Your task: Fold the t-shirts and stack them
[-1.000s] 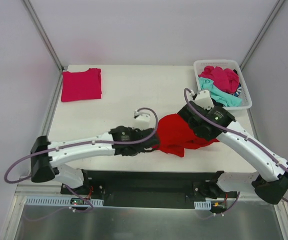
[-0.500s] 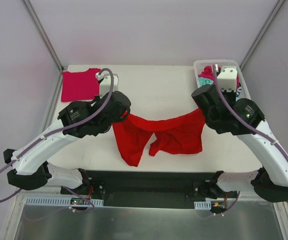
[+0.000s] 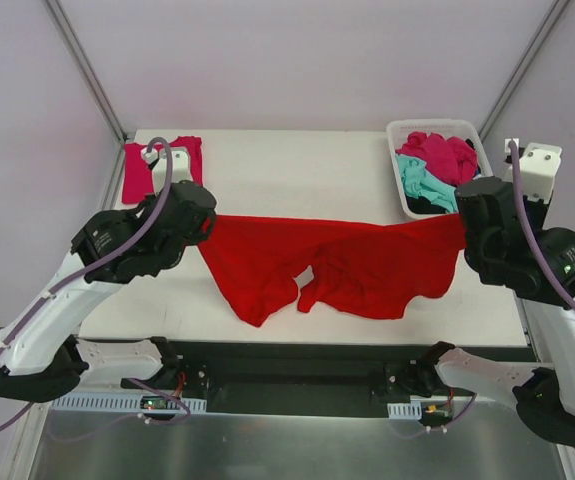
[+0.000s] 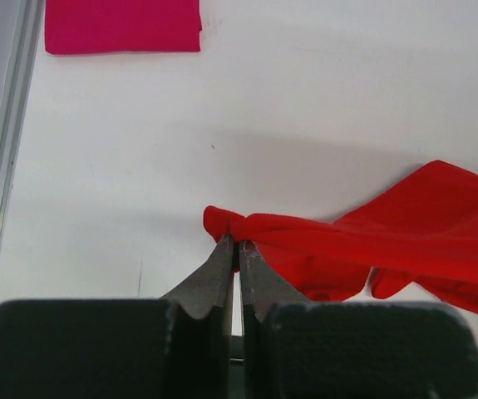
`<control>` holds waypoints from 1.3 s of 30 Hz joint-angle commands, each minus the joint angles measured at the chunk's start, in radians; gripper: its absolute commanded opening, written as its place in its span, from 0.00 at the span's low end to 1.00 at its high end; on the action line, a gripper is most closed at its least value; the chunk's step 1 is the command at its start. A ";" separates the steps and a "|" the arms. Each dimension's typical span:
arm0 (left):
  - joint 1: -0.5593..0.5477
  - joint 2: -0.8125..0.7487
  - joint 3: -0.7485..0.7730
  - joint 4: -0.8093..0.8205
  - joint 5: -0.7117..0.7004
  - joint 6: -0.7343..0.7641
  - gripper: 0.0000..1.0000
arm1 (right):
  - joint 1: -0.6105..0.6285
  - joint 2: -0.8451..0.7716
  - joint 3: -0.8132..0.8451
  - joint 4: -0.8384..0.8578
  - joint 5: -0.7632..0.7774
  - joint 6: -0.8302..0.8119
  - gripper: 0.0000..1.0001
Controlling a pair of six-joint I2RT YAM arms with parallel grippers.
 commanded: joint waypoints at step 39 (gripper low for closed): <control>0.048 0.037 0.158 -0.172 -0.282 0.276 0.00 | -0.009 0.188 0.145 -0.201 -0.326 -0.134 0.01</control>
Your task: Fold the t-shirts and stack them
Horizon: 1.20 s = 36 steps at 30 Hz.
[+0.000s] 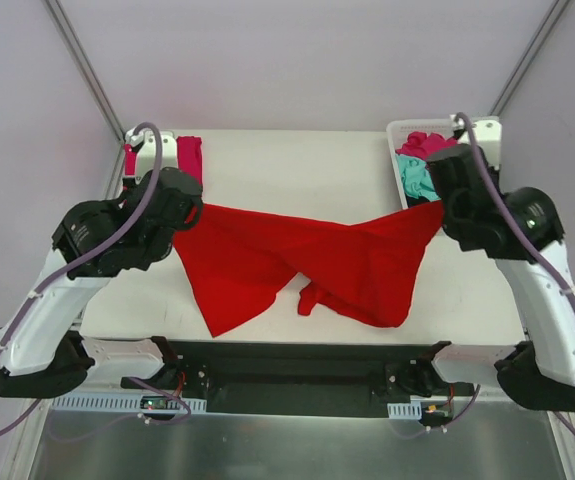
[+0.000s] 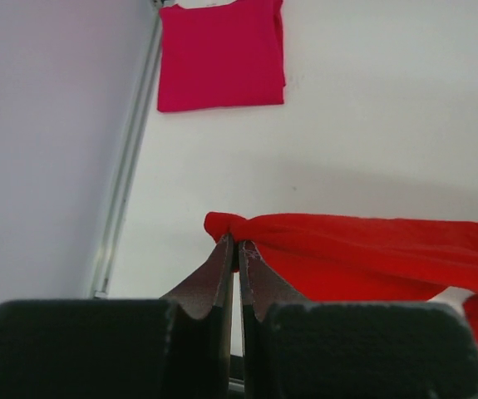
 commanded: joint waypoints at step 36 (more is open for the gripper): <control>0.330 0.061 0.054 0.014 -0.087 0.144 0.00 | -0.168 0.101 0.126 -0.152 0.001 -0.041 0.01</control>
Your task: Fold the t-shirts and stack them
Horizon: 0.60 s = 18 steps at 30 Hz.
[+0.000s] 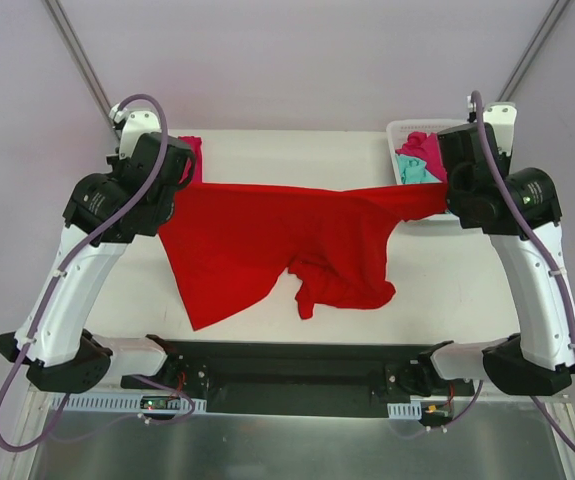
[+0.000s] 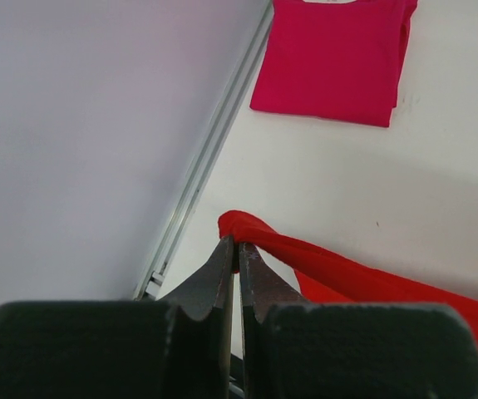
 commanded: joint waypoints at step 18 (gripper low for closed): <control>0.015 -0.296 0.178 -0.243 0.362 -0.178 0.00 | 0.015 -0.357 0.182 -0.306 -0.318 0.083 0.01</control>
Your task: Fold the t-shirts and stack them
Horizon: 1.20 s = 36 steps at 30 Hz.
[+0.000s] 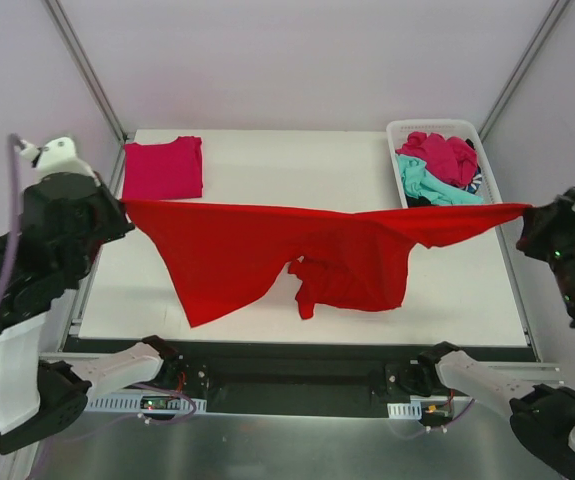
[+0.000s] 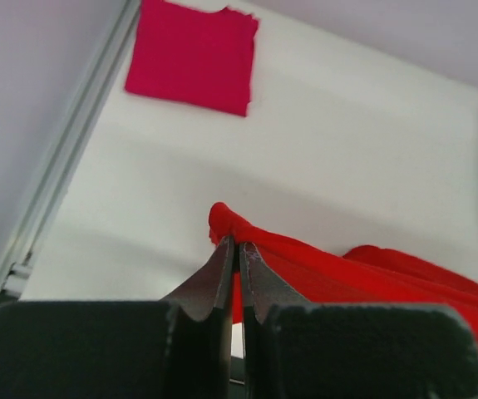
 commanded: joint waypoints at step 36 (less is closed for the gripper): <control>0.072 0.158 -0.258 0.309 0.204 0.104 0.00 | -0.181 0.086 -0.412 0.190 -0.409 -0.086 0.01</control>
